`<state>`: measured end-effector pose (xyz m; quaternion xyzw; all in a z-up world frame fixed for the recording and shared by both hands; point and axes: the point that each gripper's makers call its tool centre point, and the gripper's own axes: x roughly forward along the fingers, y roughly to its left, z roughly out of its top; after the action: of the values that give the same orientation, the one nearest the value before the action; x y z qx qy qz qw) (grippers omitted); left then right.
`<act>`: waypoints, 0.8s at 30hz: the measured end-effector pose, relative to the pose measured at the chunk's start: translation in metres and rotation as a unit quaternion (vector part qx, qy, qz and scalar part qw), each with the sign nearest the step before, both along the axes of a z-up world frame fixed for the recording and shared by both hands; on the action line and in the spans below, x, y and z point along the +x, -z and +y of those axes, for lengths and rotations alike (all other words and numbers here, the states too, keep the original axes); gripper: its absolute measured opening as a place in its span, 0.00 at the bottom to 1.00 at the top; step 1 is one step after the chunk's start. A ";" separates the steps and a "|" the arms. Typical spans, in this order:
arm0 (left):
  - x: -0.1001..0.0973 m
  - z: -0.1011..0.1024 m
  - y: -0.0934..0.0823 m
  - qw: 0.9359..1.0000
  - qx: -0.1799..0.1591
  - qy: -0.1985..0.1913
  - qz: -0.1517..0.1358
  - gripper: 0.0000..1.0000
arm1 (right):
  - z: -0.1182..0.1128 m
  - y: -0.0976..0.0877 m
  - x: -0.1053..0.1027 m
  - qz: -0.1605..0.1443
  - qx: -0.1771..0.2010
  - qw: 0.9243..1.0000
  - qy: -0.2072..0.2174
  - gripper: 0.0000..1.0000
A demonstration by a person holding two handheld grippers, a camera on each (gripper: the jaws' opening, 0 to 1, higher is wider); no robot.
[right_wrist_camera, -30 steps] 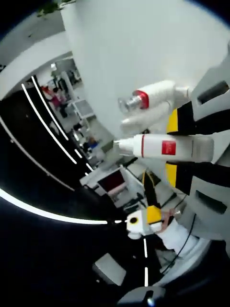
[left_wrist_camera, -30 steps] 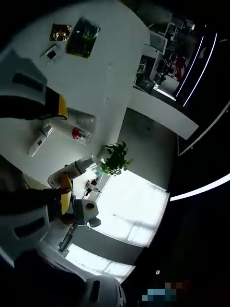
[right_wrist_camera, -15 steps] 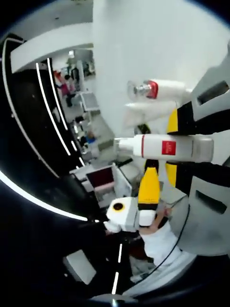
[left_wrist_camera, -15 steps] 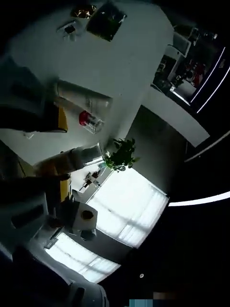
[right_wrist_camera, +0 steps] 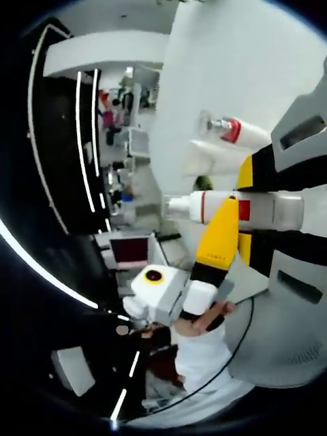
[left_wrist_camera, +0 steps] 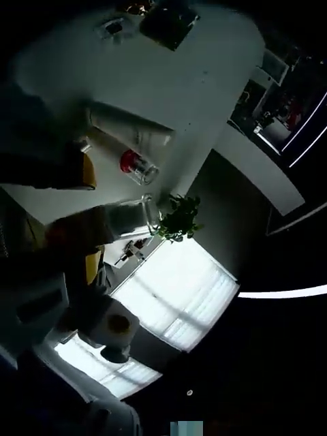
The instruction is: Arrange the skincare products in the storage area until every visible bottle or jar stands upright without overlapping.
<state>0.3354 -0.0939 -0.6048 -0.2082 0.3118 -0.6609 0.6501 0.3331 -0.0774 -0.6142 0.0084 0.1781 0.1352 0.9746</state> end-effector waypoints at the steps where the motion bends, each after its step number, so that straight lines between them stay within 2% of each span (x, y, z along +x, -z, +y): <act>1: -0.001 -0.001 0.000 1.000 0.000 0.000 0.002 0.27 | 0.002 0.000 0.001 0.000 0.000 1.000 -0.001 0.12; 4: -0.004 -0.003 -0.001 1.000 -0.002 0.004 0.009 0.24 | 0.001 0.001 0.001 0.000 -0.003 1.000 0.001 0.12; 6: -0.003 -0.004 0.000 1.000 -0.002 0.000 0.012 0.25 | 0.000 0.001 0.001 -0.001 -0.003 1.000 0.004 0.12; 8: -0.005 -0.006 0.002 1.000 0.001 0.000 0.020 0.24 | -0.002 0.003 0.001 -0.001 -0.016 1.000 0.006 0.12; 10: -0.010 -0.008 0.001 1.000 -0.002 0.008 0.023 0.19 | -0.003 0.007 0.000 0.001 -0.044 0.999 0.006 0.12; 13: -0.014 -0.010 0.005 1.000 0.002 0.010 0.019 0.18 | -0.004 0.009 -0.001 0.003 -0.056 0.998 0.006 0.13; 16: -0.010 -0.009 0.007 0.999 0.005 0.015 0.030 0.17 | -0.005 0.011 -0.003 -0.003 -0.070 0.998 0.004 0.13; 18: -0.010 -0.009 0.007 0.999 0.005 0.017 0.029 0.17 | -0.006 0.010 -0.001 -0.023 -0.109 0.994 -0.002 0.14; 20: -0.010 -0.010 0.009 0.999 0.009 0.015 0.033 0.17 | -0.006 0.014 -0.001 -0.023 -0.145 0.989 -0.011 0.14; 24: -0.009 -0.009 0.015 0.999 0.020 0.017 0.021 0.16 | -0.004 0.020 0.000 -0.009 -0.141 0.990 -0.017 0.15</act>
<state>0.3260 -0.1028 -0.6198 -0.2030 0.3420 -0.6613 0.6360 0.3331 -0.0819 -0.6345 -0.1333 0.1863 0.1253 0.9653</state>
